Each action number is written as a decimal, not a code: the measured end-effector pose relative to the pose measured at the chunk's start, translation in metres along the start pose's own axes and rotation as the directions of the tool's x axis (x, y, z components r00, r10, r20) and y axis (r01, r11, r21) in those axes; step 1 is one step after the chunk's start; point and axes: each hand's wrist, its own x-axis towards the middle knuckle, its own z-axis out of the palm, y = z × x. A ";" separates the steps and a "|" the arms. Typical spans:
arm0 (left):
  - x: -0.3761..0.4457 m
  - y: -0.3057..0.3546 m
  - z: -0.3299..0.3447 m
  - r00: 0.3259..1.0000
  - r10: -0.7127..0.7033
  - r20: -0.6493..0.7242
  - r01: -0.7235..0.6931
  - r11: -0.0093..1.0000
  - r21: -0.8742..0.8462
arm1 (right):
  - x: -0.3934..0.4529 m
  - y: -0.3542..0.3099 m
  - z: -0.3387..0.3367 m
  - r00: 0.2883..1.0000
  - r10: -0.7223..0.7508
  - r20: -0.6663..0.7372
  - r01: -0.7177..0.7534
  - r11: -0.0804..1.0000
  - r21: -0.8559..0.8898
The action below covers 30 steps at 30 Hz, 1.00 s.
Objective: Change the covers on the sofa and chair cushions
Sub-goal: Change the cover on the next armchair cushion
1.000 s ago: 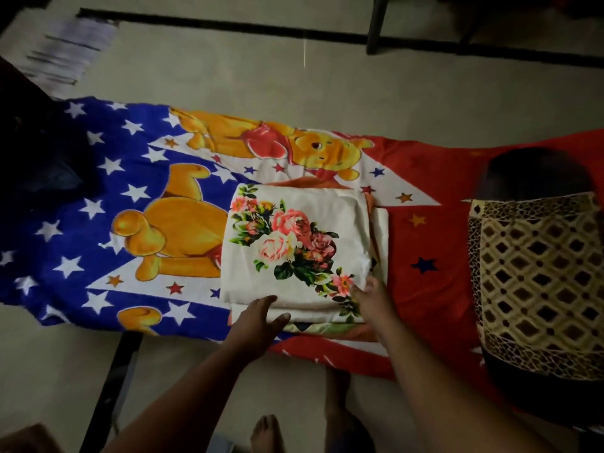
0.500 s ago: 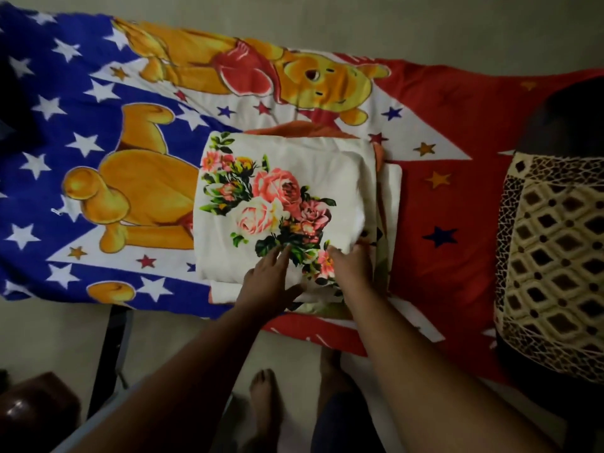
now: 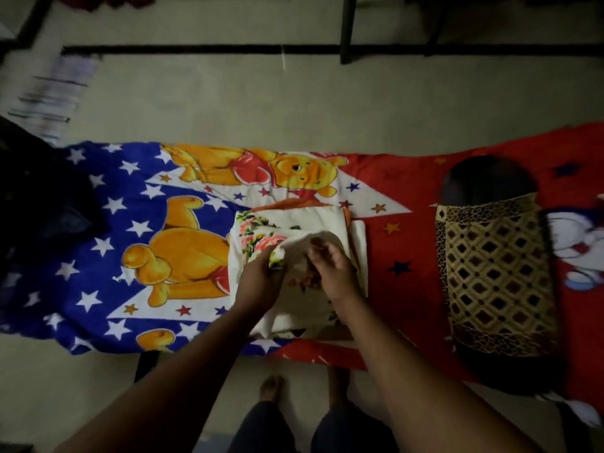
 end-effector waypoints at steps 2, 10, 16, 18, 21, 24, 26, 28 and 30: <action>-0.005 0.024 -0.025 0.998 0.028 0.054 -0.017 0.980 -0.199 | -0.022 -0.019 0.002 0.990 -0.138 -0.031 0.130 0.974 -0.188; -0.049 0.105 -0.084 0.796 0.426 0.430 -0.204 0.857 -0.473 | -0.130 -0.064 -0.007 0.738 -0.636 -0.226 0.180 0.508 -0.842; -0.075 0.121 -0.089 0.649 0.581 0.490 -0.542 0.806 -0.238 | -0.221 -0.069 -0.042 0.480 -0.710 -0.515 -0.061 0.558 -0.827; -0.089 0.131 -0.084 0.620 0.611 0.492 -0.619 0.766 -0.172 | -0.256 -0.070 -0.052 0.452 -0.679 -0.578 -0.076 0.616 -0.784; -0.116 0.149 -0.072 0.566 0.669 0.482 -0.735 0.674 -0.073 | -0.303 -0.066 -0.067 0.441 -0.566 -0.696 -0.027 0.767 -0.641; -0.149 0.168 -0.054 0.483 0.740 0.468 -0.842 0.540 0.015 | -0.348 -0.054 -0.083 0.359 -0.531 -0.767 0.042 0.830 -0.556; -0.175 0.180 -0.037 0.359 0.828 0.431 -0.929 0.361 0.079 | -0.378 -0.044 -0.093 0.308 -0.519 -0.798 0.091 0.850 -0.518; -0.210 0.194 -0.017 0.200 0.889 0.412 -0.977 0.149 0.151 | -0.409 -0.035 -0.105 0.276 -0.521 -0.808 0.134 0.853 -0.504; -0.250 0.209 0.001 0.044 0.911 0.411 -0.985 -0.029 0.171 | -0.440 -0.024 -0.115 0.270 -0.533 -0.802 0.163 0.846 -0.508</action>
